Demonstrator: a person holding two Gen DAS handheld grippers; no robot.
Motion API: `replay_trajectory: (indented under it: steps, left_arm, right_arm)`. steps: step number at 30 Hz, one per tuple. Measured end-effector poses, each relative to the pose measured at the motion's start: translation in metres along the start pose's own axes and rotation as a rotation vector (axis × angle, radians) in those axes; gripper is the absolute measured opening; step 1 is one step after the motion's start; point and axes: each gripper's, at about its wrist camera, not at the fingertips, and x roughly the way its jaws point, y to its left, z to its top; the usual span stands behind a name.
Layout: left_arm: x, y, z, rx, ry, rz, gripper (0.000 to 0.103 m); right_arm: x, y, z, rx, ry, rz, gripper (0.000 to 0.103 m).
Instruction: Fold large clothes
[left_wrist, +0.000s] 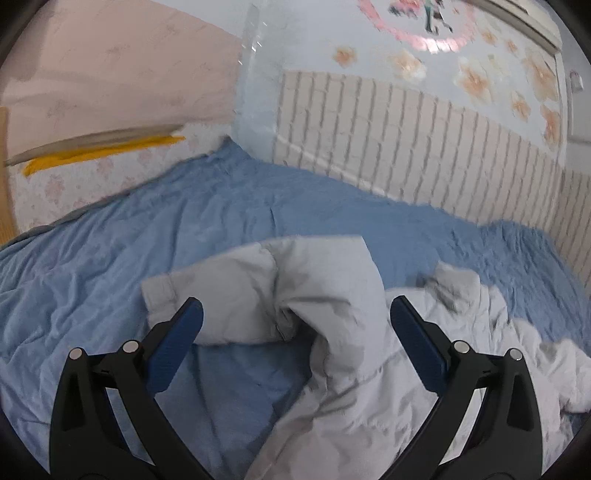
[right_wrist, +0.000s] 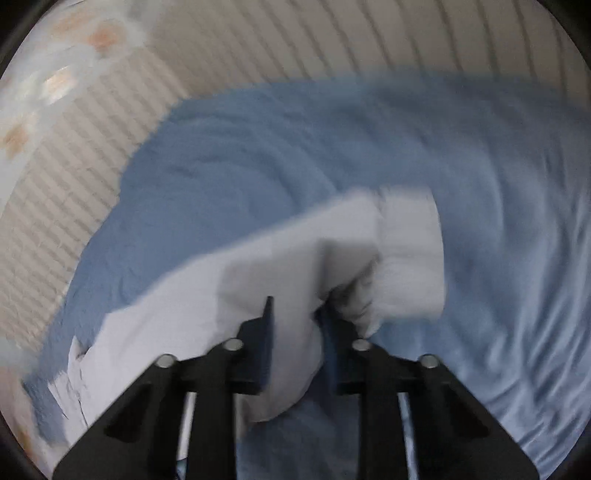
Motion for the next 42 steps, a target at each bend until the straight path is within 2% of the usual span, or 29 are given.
replay_trajectory:
  steps: [2,5,7,10,12,14,15,16,17,19,22,24,27,29,32,34,37,39,42]
  left_arm:
    - [-0.006,0.004,0.005,-0.014,-0.034,0.001,0.100]
    - [-0.008,0.010,0.011,-0.033,-0.039,-0.011,0.100]
    - [-0.006,0.013,0.014,-0.055,-0.031,-0.033,0.100]
    - [-0.011,0.018,0.022,-0.065,-0.043,-0.038,0.100]
    - [-0.016,0.022,0.027,-0.065,-0.056,-0.030,0.100]
    - [-0.019,0.032,0.033,-0.085,-0.063,-0.020,0.100]
    - [-0.020,0.035,0.035,-0.095,-0.061,-0.017,0.100]
    - [-0.020,0.039,0.036,-0.103,-0.059,-0.016,0.100]
    - [-0.020,0.042,0.037,-0.108,-0.057,-0.016,0.100]
    - [-0.017,0.043,0.037,-0.104,-0.056,-0.016,0.100]
    - [-0.011,0.041,0.033,-0.081,-0.030,-0.013,0.100]
    - [-0.009,0.035,0.031,-0.059,-0.016,-0.014,0.100]
    - [-0.011,0.025,0.025,-0.029,-0.006,-0.026,0.100]
    - [-0.012,0.014,0.019,0.005,0.007,-0.033,0.100]
    - [-0.013,-0.004,0.010,0.056,0.026,-0.048,0.100]
    - [-0.015,-0.013,0.004,0.065,0.040,-0.064,0.100]
    - [-0.017,-0.032,-0.004,0.060,0.072,-0.120,0.100]
    - [-0.021,-0.052,-0.011,0.120,0.076,-0.151,0.100]
    - [-0.028,-0.074,-0.019,0.230,0.056,-0.151,0.100]
  right_arm:
    - [-0.038,0.040,0.009,-0.137,-0.120,-0.020,0.017]
    - [-0.096,0.100,0.005,-0.293,-0.278,-0.003,0.017]
    - [-0.130,0.146,-0.004,-0.386,-0.356,0.065,0.017]
    - [-0.170,0.209,-0.041,-0.503,-0.414,0.180,0.020]
    - [-0.179,0.247,-0.072,-0.567,-0.364,0.299,0.022]
    - [-0.180,0.287,-0.116,-0.606,-0.266,0.459,0.035]
    - [-0.184,0.301,-0.137,-0.631,-0.230,0.503,0.060]
    - [-0.182,0.323,-0.166,-0.680,-0.180,0.567,0.080]
    - [-0.179,0.338,-0.189,-0.719,-0.148,0.606,0.083]
    - [-0.177,0.362,-0.236,-0.808,-0.070,0.659,0.084]
    - [-0.180,0.368,-0.265,-0.838,-0.013,0.766,0.086]
    - [-0.187,0.358,-0.267,-0.827,-0.026,0.796,0.088]
    - [-0.189,0.330,-0.247,-0.710,-0.051,0.800,0.091]
    - [-0.181,0.304,-0.226,-0.575,-0.076,0.760,0.099]
    - [-0.153,0.274,-0.202,-0.421,-0.063,0.634,0.099]
    - [-0.143,0.264,-0.202,-0.382,-0.055,0.581,0.099]
    - [-0.142,0.261,-0.196,-0.439,-0.096,0.529,0.099]
    - [-0.149,0.257,-0.189,-0.495,-0.150,0.507,0.099]
    - [-0.157,0.254,-0.181,-0.540,-0.204,0.460,0.099]
